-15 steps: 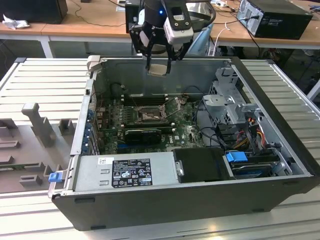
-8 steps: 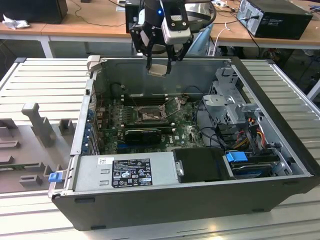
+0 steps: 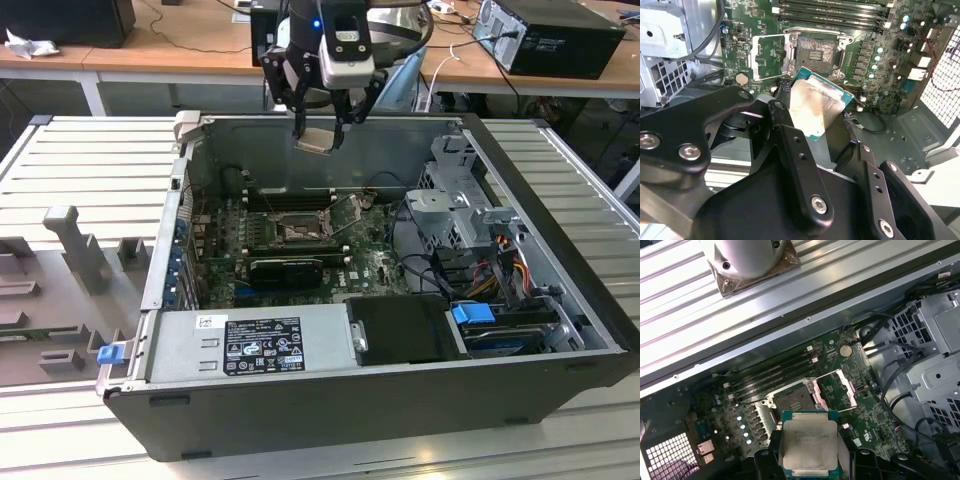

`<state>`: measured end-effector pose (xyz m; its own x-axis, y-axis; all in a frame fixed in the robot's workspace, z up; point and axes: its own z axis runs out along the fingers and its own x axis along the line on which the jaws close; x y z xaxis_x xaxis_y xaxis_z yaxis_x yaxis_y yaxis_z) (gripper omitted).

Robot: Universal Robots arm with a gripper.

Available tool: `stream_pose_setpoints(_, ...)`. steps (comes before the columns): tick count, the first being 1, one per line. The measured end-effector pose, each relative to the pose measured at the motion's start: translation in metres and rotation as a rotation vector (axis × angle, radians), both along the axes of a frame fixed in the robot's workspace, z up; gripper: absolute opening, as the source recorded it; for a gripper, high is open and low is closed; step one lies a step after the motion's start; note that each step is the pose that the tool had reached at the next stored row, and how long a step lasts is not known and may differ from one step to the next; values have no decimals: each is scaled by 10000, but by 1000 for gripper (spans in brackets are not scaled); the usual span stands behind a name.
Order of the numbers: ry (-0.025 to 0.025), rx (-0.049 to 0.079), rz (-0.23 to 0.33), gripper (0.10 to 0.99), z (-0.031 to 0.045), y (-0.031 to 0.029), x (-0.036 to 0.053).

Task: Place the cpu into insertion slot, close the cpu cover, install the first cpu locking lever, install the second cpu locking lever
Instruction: 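Place the cpu into insertion slot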

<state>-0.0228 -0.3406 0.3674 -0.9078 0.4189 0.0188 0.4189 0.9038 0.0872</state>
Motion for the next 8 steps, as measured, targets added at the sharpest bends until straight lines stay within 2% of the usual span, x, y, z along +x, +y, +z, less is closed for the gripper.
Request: stream_pose_setpoints(8,0,-4,-791,529,-4,0,1)
